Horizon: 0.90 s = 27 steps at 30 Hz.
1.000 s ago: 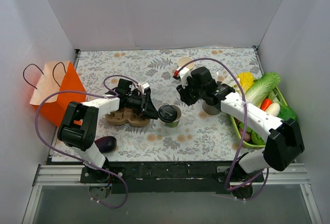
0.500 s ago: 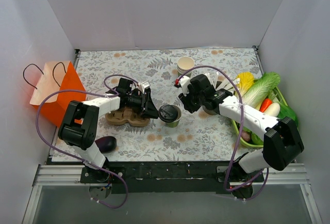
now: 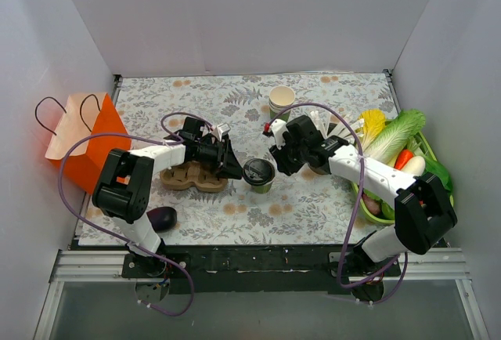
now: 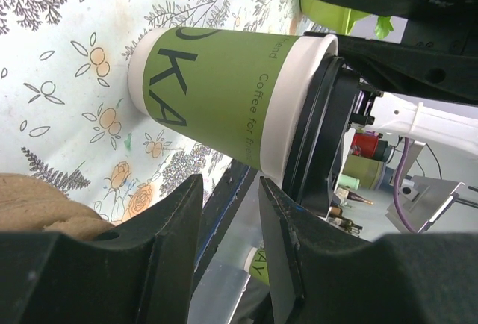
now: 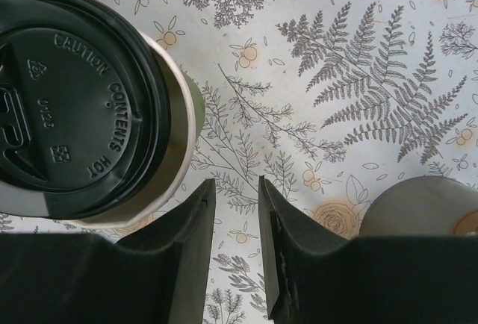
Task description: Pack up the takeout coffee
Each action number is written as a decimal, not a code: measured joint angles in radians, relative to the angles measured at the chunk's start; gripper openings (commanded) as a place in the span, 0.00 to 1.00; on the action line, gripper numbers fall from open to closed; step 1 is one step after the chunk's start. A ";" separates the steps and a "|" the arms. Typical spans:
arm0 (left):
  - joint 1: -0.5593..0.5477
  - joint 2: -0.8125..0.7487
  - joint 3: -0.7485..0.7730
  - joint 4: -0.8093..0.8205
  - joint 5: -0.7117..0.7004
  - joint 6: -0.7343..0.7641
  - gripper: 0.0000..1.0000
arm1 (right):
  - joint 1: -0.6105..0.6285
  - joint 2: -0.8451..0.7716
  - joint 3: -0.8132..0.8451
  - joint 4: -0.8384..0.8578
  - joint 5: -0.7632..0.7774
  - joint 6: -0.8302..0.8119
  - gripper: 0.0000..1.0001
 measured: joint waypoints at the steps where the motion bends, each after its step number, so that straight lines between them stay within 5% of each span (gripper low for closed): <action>1: 0.000 0.001 0.003 0.000 -0.002 -0.001 0.36 | 0.001 0.000 -0.004 0.000 -0.003 0.003 0.37; 27: -0.026 0.014 0.077 -0.055 -0.080 -0.022 0.39 | 0.001 -0.001 -0.020 0.007 -0.045 0.038 0.37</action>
